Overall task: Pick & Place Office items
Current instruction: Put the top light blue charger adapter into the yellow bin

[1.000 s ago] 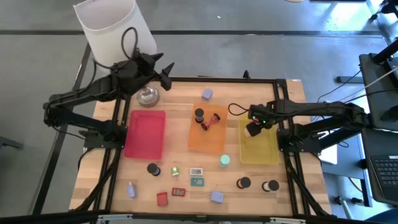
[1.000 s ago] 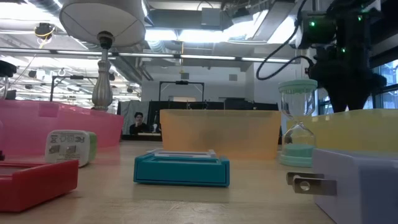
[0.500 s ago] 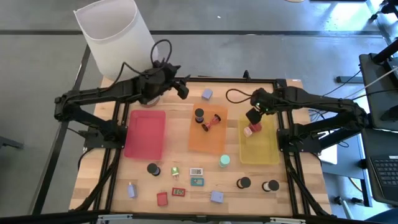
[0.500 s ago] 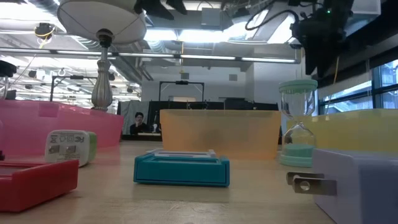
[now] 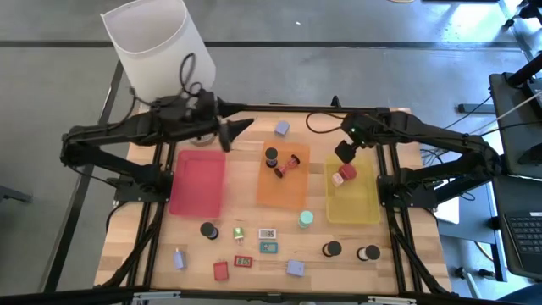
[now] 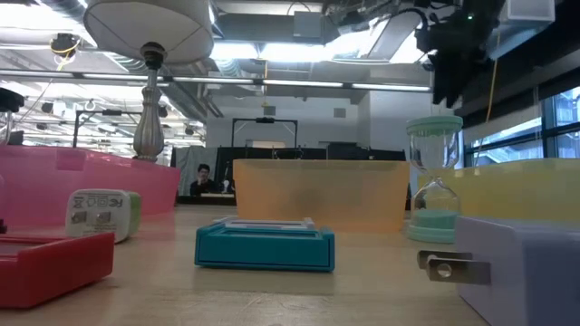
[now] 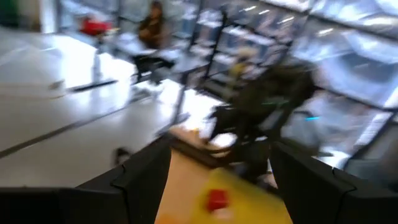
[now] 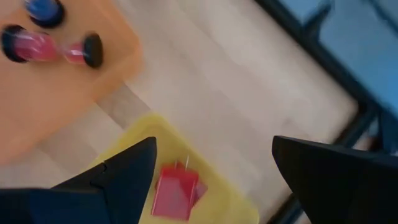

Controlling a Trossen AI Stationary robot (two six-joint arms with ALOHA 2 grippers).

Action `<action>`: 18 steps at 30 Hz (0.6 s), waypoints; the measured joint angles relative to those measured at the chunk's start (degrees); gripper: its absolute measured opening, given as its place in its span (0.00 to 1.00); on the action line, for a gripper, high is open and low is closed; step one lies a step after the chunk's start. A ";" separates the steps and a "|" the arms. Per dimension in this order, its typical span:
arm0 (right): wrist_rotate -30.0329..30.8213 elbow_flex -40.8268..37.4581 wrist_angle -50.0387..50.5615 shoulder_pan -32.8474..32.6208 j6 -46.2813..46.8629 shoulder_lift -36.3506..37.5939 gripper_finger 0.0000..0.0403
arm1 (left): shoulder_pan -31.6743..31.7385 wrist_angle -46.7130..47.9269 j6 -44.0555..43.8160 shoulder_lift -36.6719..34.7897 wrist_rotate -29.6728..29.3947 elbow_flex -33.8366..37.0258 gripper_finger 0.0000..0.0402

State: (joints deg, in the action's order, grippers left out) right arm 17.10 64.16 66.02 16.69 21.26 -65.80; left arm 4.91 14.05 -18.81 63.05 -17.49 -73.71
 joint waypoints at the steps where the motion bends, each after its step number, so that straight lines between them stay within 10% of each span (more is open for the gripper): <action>1: 0.00 0.00 -2.05 0.34 -3.43 0.00 0.80 | -0.69 -0.56 0.01 -0.86 0.67 0.00 0.67; 7: -2.61 0.02 -17.56 3.31 -23.65 -2.87 0.80 | -5.02 -4.88 4.33 -4.79 -1.07 -0.07 0.67; 18: -18.18 -0.02 -23.93 13.34 -12.87 -17.80 0.80 | -7.13 -8.94 11.19 0.34 -16.51 -0.04 0.67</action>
State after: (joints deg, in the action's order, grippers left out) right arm -1.08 64.14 42.09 30.03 8.39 -83.60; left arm -2.22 5.10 -7.62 63.39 -34.00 -73.75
